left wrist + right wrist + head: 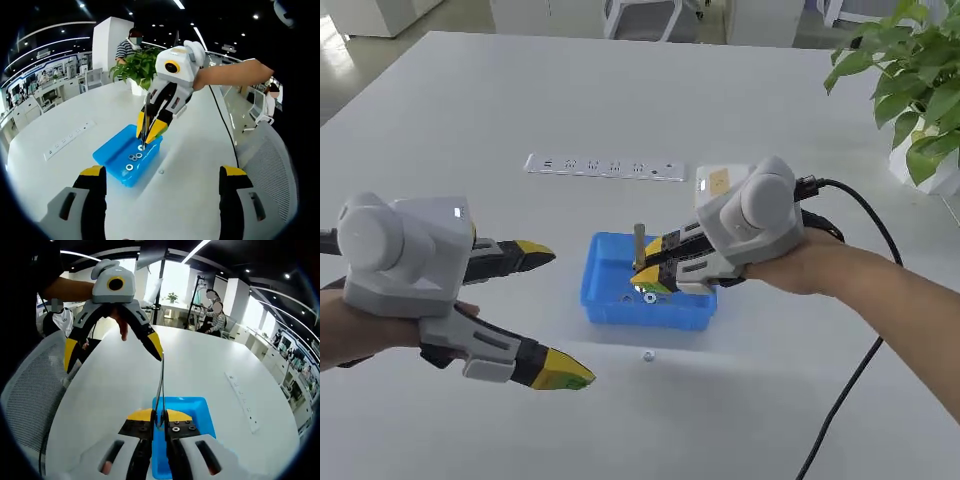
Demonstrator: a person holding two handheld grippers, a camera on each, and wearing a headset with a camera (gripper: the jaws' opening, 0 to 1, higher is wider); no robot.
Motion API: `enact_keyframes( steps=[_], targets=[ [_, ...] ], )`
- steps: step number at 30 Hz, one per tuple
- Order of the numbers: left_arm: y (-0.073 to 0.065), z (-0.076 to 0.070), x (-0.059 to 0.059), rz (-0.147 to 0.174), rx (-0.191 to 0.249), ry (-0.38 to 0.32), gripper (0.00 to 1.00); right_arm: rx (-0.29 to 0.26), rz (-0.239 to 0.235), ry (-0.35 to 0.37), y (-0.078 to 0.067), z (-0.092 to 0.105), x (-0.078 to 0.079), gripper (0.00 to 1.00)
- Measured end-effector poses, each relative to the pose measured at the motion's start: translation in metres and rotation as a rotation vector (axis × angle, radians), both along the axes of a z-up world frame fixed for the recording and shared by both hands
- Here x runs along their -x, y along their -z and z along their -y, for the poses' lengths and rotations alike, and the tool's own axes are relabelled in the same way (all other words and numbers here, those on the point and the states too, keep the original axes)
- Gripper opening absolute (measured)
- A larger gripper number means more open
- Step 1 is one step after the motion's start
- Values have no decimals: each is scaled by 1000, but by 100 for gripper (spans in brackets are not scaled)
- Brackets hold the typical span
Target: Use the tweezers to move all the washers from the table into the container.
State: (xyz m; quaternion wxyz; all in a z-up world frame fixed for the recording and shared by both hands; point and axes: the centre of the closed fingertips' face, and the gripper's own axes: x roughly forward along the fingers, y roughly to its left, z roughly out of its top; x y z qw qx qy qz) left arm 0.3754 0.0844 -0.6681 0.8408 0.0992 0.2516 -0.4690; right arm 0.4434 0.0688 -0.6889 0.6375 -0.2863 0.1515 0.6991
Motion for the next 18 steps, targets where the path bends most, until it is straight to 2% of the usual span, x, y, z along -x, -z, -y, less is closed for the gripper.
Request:
enact_keyframes(
  steps=[8, 18],
  targets=[
    [0, -3, 0, -4, 3, -9, 99, -14, 17, 3, 3, -8, -15, 8],
    [2, -5, -8, 0, 8, -26, 97, -12, 20, 7, 21, -12, -28, 8]
  ],
)
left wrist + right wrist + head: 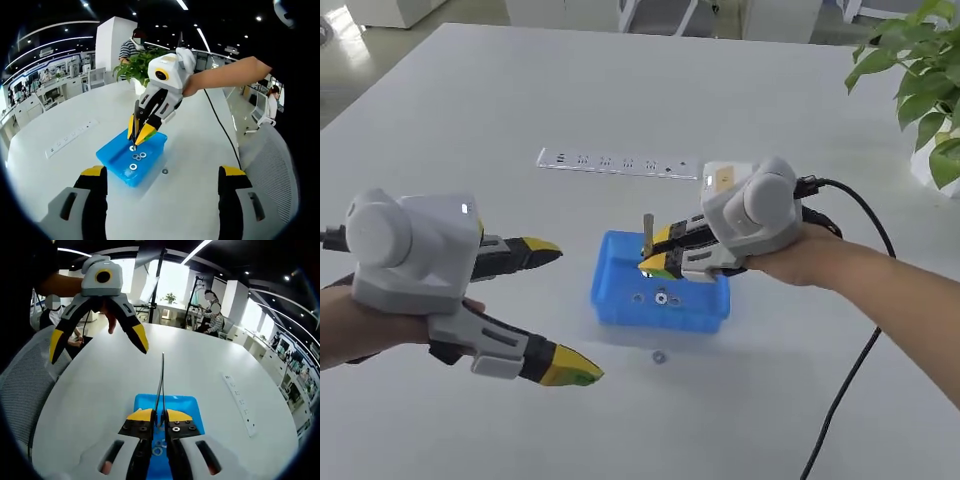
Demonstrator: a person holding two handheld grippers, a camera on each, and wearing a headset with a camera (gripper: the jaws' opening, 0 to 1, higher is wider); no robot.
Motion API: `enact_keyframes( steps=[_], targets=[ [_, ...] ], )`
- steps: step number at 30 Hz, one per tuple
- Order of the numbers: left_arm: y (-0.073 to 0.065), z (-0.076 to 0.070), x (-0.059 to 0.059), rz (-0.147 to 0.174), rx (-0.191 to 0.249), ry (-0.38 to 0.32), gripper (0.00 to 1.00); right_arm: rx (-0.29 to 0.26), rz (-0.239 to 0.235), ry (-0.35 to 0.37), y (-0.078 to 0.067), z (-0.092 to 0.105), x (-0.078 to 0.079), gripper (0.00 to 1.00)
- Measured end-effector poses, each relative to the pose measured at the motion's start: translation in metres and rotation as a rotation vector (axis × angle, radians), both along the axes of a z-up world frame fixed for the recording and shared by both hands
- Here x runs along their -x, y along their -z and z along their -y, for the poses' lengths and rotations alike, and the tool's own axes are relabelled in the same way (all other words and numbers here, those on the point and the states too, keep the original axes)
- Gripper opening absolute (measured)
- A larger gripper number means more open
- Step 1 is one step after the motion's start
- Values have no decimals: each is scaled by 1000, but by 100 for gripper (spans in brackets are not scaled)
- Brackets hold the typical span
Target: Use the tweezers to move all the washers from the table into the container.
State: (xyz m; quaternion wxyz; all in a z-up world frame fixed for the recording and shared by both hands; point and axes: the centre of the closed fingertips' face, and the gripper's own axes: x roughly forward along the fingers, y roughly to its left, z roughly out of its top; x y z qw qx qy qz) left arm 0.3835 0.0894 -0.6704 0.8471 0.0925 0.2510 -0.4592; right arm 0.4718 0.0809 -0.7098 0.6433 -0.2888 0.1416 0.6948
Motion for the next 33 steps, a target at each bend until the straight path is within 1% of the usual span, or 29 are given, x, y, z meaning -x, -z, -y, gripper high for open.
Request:
enact_keyframes(
  steps=[6, 7, 13, 15, 19, 25, 30, 33],
  targets=[
    [1, 5, -8, 4, 4, 9, 95, 14, -12, -4, 13, 1, -3, 8],
    [1, 5, -9, 3, 4, 10, 94, 11, -23, -5, 15, 1, -4, 8],
    [2, 8, -17, 5, 9, 20, 93, -2, -40, -10, 22, -2, -4, 8],
    [2, 8, -19, 6, 10, 22, 94, -9, -50, -10, 25, -3, -5, 9],
    [5, 7, -22, 2, 9, 19, 93, -2, -53, -9, 32, -5, -7, 9],
    [10, 7, -25, -6, 9, 21, 91, 2, -70, -8, 41, -7, -9, 9],
    [10, 6, -30, 0, 15, 21, 89, 7, -78, -6, 47, -7, -9, 9],
    [11, 5, -34, 5, 13, 20, 87, 12, -83, -6, 51, -7, -10, 9]
  ],
)
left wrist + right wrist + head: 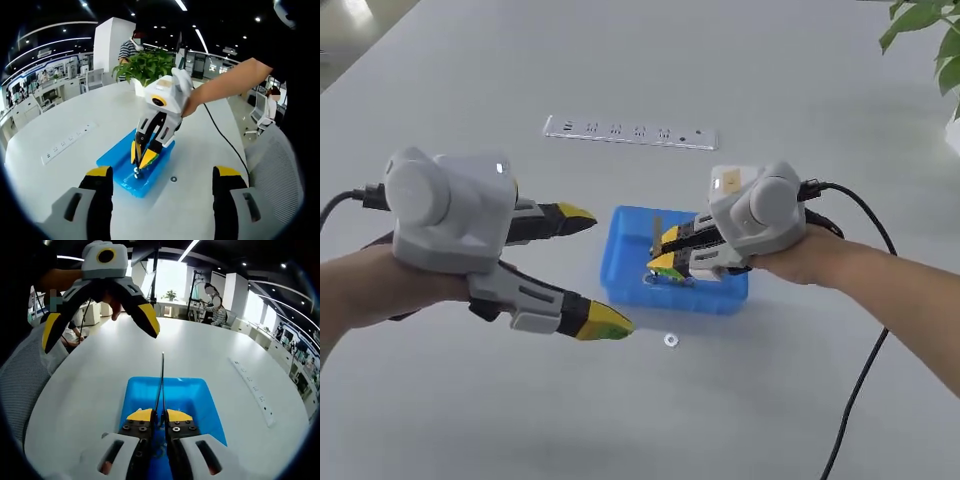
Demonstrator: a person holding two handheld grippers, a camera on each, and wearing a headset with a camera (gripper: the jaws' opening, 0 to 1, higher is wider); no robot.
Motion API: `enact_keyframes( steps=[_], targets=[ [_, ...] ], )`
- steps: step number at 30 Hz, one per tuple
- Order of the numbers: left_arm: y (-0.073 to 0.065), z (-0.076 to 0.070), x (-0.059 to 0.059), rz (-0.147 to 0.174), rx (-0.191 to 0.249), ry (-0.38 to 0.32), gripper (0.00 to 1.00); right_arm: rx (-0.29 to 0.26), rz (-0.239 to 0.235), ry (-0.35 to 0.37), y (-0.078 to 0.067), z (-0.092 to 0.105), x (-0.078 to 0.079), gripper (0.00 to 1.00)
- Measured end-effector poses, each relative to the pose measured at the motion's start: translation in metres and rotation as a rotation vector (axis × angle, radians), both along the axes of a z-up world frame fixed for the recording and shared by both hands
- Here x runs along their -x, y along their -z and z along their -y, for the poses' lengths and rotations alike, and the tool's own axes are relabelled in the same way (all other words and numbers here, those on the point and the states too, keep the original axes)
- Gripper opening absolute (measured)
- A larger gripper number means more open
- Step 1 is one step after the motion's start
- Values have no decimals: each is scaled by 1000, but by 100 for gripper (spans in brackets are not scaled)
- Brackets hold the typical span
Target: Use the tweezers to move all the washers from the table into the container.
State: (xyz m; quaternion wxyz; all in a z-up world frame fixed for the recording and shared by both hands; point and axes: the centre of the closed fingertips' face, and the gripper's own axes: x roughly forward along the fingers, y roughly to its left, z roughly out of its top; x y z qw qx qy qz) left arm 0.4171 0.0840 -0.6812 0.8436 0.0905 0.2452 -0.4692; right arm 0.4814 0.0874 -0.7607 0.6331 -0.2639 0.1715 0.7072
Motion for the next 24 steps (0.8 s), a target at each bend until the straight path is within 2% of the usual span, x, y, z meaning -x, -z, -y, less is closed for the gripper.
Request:
enact_keyframes(
  steps=[6, 11, 12, 13, 24],
  targets=[
    [0, -1, -9, 11, -7, -3, 80, 2, -15, -5, 4, 2, 0, 9],
    [0, 1, -17, 28, -18, 4, 72, 3, -14, -7, 4, 2, -1, 9],
    [0, 2, -18, 31, -19, 5, 71, 16, -7, -15, 7, 3, 0, 9],
    [0, 3, -21, 35, -18, 6, 68, 1, -10, -16, 5, 2, 0, 9],
    [-3, 12, -49, 84, -58, 36, 41, 3, -13, -10, 4, 3, 3, 9]
  ],
)
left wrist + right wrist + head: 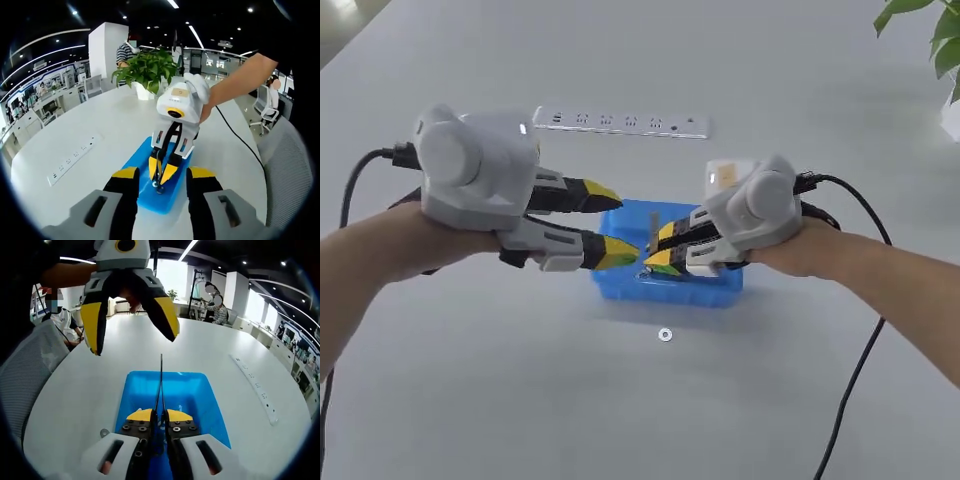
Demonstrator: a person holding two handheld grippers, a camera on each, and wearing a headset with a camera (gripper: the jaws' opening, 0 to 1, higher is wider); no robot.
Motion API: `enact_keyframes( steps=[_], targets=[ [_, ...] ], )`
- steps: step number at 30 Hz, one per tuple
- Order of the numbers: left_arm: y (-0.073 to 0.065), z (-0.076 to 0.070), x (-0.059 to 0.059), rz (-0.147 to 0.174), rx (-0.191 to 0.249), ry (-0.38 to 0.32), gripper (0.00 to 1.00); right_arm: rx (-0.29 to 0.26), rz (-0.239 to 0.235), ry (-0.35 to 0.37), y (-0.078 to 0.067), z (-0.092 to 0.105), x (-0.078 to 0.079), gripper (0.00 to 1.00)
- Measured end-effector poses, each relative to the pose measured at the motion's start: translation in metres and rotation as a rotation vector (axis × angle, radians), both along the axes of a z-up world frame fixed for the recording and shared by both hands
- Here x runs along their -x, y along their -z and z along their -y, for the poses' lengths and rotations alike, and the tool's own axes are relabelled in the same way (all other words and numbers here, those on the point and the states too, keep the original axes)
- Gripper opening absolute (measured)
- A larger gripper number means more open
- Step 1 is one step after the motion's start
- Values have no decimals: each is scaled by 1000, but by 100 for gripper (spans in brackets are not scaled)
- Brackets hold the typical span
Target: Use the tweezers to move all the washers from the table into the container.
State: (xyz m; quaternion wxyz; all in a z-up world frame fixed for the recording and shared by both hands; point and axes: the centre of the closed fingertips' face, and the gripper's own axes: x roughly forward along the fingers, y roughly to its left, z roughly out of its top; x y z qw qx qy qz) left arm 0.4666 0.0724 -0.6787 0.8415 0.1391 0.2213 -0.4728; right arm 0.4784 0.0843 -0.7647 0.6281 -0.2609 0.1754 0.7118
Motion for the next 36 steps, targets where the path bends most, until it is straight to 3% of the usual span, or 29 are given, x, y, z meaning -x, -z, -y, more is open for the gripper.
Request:
enact_keyframes(
  steps=[12, 18, 26, 36],
  targets=[
    [11, 12, -14, -5, -50, 59, 25, 6, 2, -12, 2, 2, -3, 9],
    [20, 19, -14, -14, -78, 95, 18, 13, 12, -25, 3, 3, -3, 9],
    [22, 24, -14, 5, -97, 140, 8, 20, 18, -39, 4, 2, -3, 9],
    [22, 27, -14, 20, -110, 163, 7, 24, 20, -40, 5, 2, -3, 10]
  ],
)
